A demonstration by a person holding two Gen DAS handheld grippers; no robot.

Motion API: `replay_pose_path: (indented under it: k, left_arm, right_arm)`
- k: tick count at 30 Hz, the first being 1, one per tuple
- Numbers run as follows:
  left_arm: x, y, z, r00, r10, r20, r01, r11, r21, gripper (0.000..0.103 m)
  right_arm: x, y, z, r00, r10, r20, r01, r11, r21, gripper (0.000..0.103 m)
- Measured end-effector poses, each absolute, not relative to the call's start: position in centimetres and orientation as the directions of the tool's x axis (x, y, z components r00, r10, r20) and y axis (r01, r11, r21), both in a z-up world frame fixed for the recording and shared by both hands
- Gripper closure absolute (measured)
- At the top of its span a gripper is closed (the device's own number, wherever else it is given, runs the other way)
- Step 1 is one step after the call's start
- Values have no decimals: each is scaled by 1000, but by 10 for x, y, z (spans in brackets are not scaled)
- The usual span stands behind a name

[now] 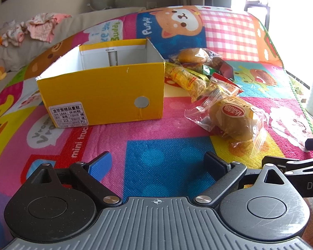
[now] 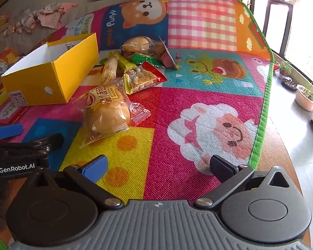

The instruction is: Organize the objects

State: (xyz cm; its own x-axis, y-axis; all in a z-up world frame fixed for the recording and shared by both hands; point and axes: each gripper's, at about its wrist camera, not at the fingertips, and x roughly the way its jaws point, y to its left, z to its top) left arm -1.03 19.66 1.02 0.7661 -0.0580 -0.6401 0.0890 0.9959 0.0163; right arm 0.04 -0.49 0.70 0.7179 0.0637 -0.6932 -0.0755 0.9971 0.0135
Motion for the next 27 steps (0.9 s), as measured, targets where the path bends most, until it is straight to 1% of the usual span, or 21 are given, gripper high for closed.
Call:
replay_pose_path:
  k: [2, 4, 5, 7, 10, 12, 14, 15, 17, 20, 22, 25, 27]
  left_arm:
    - [-9, 202, 13, 755, -77, -652, 94, 996, -9, 8]
    - [-9, 212, 21, 737, -103, -668, 91, 994, -53, 15]
    - [-10, 219, 27, 724, -121, -679, 98, 993, -72, 16]
    - [-14, 236, 50, 734, -146, -664, 115, 989, -90, 17]
    - [-10, 269, 97, 783, -116, -612, 91, 993, -73, 17]
    - [11, 295, 125, 784, -103, -612, 47, 993, -107, 17]
    - [39, 317, 139, 782, -73, -619, -4, 993, -122, 17]
    - [53, 325, 139, 772, -48, -634, -29, 993, -111, 18]
    - [80, 339, 133, 722, -9, -691, -84, 991, -100, 20]
    - [105, 352, 122, 654, -72, -753, -88, 982, -169, 25]
    - [115, 349, 117, 636, -84, -767, -66, 984, -162, 26]
    - [126, 340, 108, 611, -64, -789, -24, 995, -99, 26]
    - [132, 337, 101, 597, -60, -800, -8, 997, -80, 26]
  right_arm:
    - [2, -4, 7, 714, 57, -698, -72, 997, 8, 0]
    - [4, -5, 8, 705, 58, -707, -72, 997, 10, 0]
    - [5, -5, 9, 697, 59, -715, -75, 997, 9, 0]
    - [9, -6, 11, 677, 65, -733, -87, 996, 8, 0]
    - [13, -7, 13, 652, 85, -754, -125, 992, 4, 0]
    - [15, -8, 14, 639, 100, -763, -152, 988, 3, 0]
    - [18, -7, 16, 618, 108, -778, -175, 985, -2, 0]
    - [21, -7, 17, 601, 112, -791, -189, 982, -4, 0]
    - [29, -6, 20, 566, 121, -816, -217, 976, -6, 0]
    - [40, -6, 25, 483, 128, -866, -255, 967, 0, 0]
    - [47, -9, 36, 433, 125, -893, -254, 967, 12, 0]
    - [44, -15, 85, 535, 114, -837, -225, 974, -11, 0]
    - [43, -18, 126, 602, 132, -788, -204, 979, 8, 0]
